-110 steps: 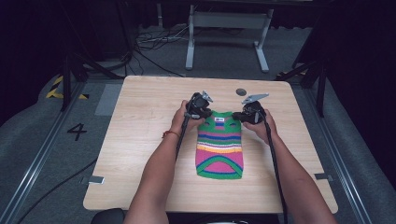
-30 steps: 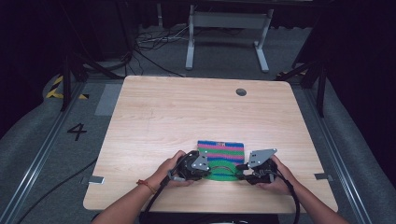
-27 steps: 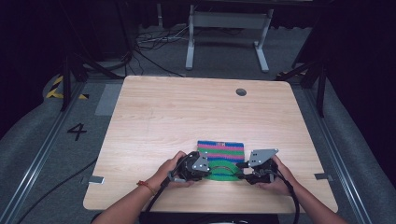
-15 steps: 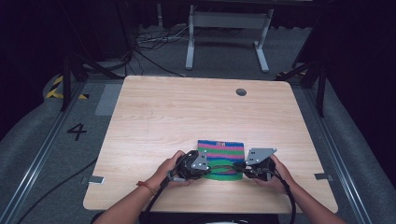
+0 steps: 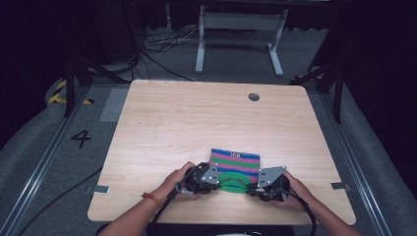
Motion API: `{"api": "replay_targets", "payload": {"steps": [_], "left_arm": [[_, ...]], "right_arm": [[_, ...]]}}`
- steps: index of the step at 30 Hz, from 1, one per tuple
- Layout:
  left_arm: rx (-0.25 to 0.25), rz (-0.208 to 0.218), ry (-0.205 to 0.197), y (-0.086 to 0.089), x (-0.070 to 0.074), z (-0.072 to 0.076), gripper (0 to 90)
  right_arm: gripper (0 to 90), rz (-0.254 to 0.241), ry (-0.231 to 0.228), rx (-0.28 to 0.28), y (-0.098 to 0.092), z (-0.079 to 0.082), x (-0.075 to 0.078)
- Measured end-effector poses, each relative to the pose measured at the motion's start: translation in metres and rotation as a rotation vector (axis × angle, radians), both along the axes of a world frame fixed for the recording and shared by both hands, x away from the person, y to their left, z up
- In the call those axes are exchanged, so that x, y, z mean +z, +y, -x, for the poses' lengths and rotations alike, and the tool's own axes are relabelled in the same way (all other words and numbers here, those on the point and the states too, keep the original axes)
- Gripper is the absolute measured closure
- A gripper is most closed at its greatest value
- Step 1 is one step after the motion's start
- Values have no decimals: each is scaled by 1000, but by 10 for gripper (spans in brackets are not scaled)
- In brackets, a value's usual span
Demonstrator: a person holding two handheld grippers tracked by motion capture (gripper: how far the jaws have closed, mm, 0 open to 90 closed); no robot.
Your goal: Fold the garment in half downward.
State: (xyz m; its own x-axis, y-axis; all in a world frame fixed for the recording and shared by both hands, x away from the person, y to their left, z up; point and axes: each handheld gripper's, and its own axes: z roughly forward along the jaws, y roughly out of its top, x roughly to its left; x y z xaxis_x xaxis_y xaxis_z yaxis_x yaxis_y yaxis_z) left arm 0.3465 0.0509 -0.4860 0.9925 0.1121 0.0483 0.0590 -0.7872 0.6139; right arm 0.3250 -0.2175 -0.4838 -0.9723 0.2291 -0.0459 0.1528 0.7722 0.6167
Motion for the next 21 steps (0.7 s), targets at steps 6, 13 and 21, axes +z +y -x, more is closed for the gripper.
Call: {"api": "replay_targets", "payload": {"steps": [6, 13, 21], "left_arm": [[31, 12, -14, -1, -2, -2, 838], [69, 28, -19, -2, -4, -11, 836], [87, 35, -22, 1, -2, -16, 754]], "right_arm": [[782, -8, -35, -77, -8, -11, -2], [781, -39, -29, -132, -14, -24, -5], [699, -41, -26, -146, -15, -27, -3]]}}
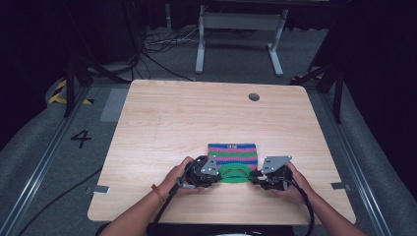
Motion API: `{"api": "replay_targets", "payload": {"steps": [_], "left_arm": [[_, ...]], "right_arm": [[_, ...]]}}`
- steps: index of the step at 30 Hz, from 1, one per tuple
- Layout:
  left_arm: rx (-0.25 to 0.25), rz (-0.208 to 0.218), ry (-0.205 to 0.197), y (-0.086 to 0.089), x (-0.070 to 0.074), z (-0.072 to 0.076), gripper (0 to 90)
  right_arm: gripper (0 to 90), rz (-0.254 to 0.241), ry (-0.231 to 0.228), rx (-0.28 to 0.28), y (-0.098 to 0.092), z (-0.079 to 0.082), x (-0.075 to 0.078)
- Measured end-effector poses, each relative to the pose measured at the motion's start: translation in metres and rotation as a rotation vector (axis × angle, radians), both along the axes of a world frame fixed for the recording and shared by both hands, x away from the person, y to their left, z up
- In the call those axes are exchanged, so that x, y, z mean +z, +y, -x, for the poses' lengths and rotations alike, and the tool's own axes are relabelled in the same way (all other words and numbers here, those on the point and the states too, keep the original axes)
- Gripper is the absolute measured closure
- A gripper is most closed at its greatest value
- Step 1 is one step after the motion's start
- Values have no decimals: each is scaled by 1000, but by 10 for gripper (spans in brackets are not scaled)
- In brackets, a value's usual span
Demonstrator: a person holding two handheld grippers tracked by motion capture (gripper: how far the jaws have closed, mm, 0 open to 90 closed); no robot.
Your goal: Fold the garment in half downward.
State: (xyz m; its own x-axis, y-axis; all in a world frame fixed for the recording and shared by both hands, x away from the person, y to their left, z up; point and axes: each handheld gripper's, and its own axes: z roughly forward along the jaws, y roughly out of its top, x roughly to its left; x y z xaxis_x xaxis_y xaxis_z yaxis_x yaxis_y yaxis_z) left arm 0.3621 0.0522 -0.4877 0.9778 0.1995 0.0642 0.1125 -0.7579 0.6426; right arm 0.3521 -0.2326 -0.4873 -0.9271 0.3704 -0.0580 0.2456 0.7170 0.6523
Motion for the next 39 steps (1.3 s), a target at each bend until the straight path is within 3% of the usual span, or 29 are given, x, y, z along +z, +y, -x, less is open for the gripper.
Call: {"api": "replay_targets", "payload": {"steps": [4, 6, 11, 19, 21, 23, 27, 30, 39], "left_arm": [[15, 7, -22, 6, 8, 2, 693], [8, -4, -55, 9, 12, 4, 660], [48, -5, -69, 19, 19, 3, 606], [80, -67, -72, 33, 21, 5, 444], [93, -94, -57, 39, 20, 6, 432], [102, -95, -59, 44, 19, 7, 407], [168, -110, -68, 59, 18, 9, 339], [203, -91, -59, 69, 19, 9, 298], [254, -113, -64, 88, 16, 15, 236]], "right_arm": [[664, -5, -14, -16, -2, 2, 6], [642, -6, -20, -20, -4, 3, 9], [599, -5, -26, -29, -8, 6, 17], [492, 24, -42, -52, -14, 7, 26], [459, 22, -50, -66, -17, 6, 28], [442, 24, -55, -73, -18, 6, 29], [370, 32, -69, -108, -29, 8, 29], [354, 30, -73, -131, -37, 9, 28], [303, 32, -78, -198, -57, 13, 23]]}}
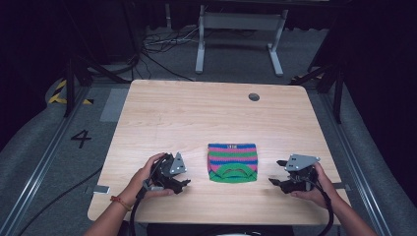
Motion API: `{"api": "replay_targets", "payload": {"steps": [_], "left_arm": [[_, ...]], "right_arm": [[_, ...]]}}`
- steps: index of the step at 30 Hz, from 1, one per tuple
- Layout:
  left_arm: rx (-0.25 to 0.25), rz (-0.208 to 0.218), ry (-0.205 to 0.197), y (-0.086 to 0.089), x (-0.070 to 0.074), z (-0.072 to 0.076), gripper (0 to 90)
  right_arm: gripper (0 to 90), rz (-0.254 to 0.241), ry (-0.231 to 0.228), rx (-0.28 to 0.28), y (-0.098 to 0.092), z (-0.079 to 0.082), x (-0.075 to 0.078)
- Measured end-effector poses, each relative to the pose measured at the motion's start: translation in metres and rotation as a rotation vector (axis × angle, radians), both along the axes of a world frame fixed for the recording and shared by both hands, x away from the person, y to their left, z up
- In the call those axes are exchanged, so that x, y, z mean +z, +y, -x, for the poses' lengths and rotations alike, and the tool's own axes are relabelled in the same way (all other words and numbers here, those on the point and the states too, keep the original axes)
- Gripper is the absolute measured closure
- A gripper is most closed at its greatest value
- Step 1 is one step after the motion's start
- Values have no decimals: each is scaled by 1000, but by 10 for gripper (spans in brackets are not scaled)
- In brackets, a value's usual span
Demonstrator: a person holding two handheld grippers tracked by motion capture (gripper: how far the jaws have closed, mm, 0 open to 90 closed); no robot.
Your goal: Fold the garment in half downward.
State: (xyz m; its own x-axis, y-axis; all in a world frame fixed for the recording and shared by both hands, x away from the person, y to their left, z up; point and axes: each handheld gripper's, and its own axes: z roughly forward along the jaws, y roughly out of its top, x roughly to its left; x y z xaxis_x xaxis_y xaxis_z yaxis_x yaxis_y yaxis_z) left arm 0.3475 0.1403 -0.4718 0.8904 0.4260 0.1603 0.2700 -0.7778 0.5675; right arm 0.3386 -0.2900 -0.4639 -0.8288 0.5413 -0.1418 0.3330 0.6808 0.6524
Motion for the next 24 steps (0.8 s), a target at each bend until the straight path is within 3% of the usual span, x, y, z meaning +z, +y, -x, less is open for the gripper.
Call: {"api": "replay_targets", "payload": {"steps": [3, 9, 16, 24], "left_arm": [[19, 23, -5, 9, 2, 2, 228], [57, 29, -12, 22, 3, 2, 220], [117, 30, 4, 40, -2, 0, 212], [162, 79, 36, 65, -9, 4, 213]], "right_arm": [[289, -4, -9, -28, -8, 2, -1], [264, -21, -15, -75, -24, 5, -4], [235, -46, -15, -146, -50, 12, -10], [225, -85, 0, -226, -82, 20, -20]]}}
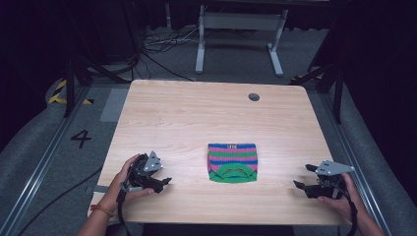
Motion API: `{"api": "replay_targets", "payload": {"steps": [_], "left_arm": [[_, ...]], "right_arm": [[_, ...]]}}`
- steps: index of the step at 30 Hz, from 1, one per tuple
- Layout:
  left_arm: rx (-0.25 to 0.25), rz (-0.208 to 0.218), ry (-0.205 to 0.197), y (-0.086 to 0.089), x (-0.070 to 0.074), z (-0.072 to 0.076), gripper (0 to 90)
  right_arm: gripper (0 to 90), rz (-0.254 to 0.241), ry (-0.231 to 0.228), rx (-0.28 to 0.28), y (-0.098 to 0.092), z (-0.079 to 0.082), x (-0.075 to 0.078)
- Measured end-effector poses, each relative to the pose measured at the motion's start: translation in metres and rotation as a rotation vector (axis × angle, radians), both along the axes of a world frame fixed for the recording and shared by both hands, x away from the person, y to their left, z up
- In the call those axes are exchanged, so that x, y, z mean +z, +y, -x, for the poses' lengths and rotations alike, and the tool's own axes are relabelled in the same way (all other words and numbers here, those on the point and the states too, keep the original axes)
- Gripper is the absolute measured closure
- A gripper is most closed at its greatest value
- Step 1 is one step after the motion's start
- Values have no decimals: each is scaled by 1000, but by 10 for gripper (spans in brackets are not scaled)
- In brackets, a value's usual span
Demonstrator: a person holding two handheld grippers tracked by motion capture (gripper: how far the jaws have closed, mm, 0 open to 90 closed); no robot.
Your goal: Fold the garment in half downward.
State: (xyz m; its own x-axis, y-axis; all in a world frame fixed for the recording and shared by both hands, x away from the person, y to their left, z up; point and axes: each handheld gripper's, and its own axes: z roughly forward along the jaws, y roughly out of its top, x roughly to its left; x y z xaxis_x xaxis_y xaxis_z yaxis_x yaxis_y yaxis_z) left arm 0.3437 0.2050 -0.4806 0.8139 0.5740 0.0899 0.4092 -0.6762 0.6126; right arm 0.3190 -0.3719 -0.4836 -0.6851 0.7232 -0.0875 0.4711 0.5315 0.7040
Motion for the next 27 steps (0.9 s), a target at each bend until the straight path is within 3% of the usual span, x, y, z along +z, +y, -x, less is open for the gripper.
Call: {"api": "replay_targets", "payload": {"steps": [8, 13, 17, 20, 27], "left_arm": [[63, 67, 29, 34, -4, 6, 209], [78, 79, 47, 45, -8, 7, 197], [108, 103, 80, 54, -15, 6, 178], [110, 138, 60, 59, -19, 7, 160], [133, 133, 48, 59, -20, 11, 152]], "right_arm": [[204, -44, 17, -56, -21, 3, -10], [197, -58, 33, -88, -28, 3, -17], [181, -101, 55, -117, -34, 4, -22], [178, -103, 59, -119, -35, 5, -22], [167, -100, 57, -116, -35, 4, -22]]}}
